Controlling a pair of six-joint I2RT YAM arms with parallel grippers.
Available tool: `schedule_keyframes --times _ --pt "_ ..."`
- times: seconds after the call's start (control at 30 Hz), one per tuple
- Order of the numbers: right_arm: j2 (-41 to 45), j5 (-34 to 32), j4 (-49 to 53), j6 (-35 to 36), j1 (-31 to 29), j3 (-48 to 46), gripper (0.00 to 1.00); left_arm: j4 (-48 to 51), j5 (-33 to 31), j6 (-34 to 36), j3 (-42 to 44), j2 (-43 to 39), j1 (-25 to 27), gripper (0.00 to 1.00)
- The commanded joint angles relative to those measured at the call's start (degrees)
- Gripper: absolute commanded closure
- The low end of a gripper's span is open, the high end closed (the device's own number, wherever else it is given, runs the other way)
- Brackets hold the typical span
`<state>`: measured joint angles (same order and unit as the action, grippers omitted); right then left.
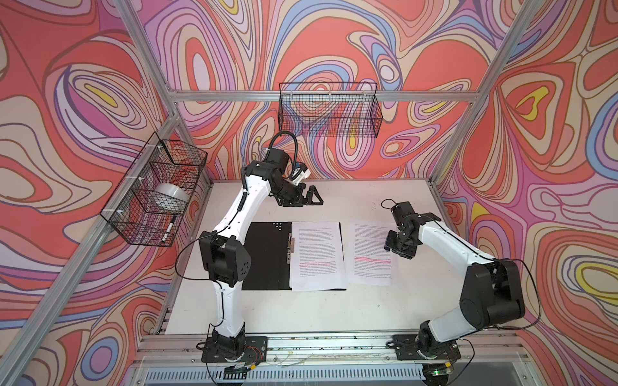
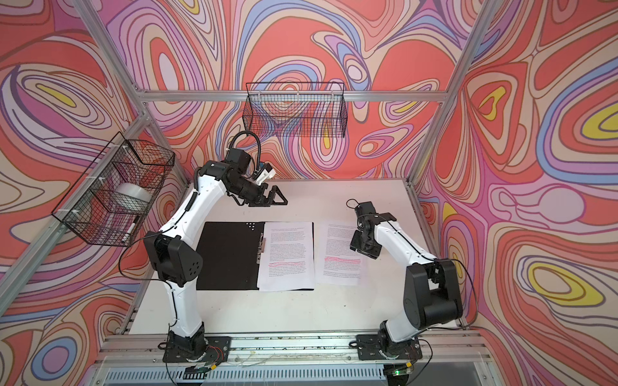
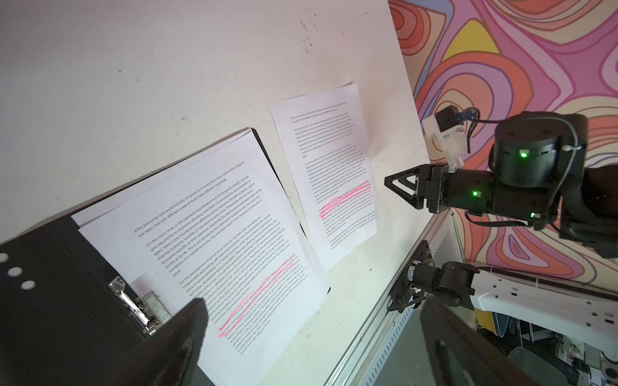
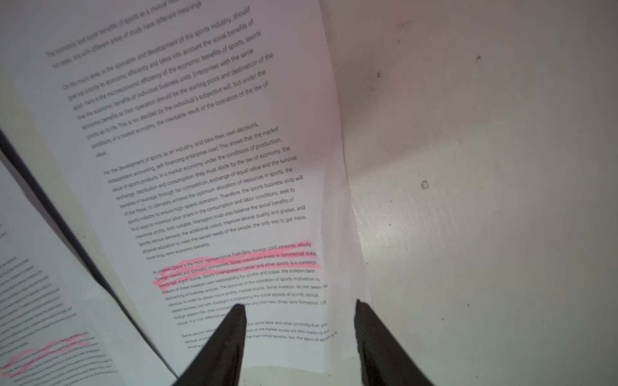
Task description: Put the files into the folder
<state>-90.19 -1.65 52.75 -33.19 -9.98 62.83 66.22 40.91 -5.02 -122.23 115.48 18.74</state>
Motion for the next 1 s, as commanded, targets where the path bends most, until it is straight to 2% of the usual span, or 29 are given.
schedule_keyframes --times 0.0,0.57,0.8,0.97 --pt "-2.6 0.8 -2.2 1.0 0.7 -1.9 0.44 1.1 -0.6 3.7 0.6 -1.9 1.6 0.0" --pt "-8.8 1.9 -8.4 1.6 2.3 -5.7 0.43 2.0 -1.6 3.6 1.2 -1.2 3.0 0.0" --pt "-10.1 -0.2 -8.6 2.3 2.4 -6.3 0.47 2.1 -1.6 3.3 1.2 -0.9 3.2 0.0" --pt "-10.0 -1.6 -8.8 2.7 2.4 -7.0 0.54 2.1 -1.4 3.1 1.2 -0.7 3.3 0.0"
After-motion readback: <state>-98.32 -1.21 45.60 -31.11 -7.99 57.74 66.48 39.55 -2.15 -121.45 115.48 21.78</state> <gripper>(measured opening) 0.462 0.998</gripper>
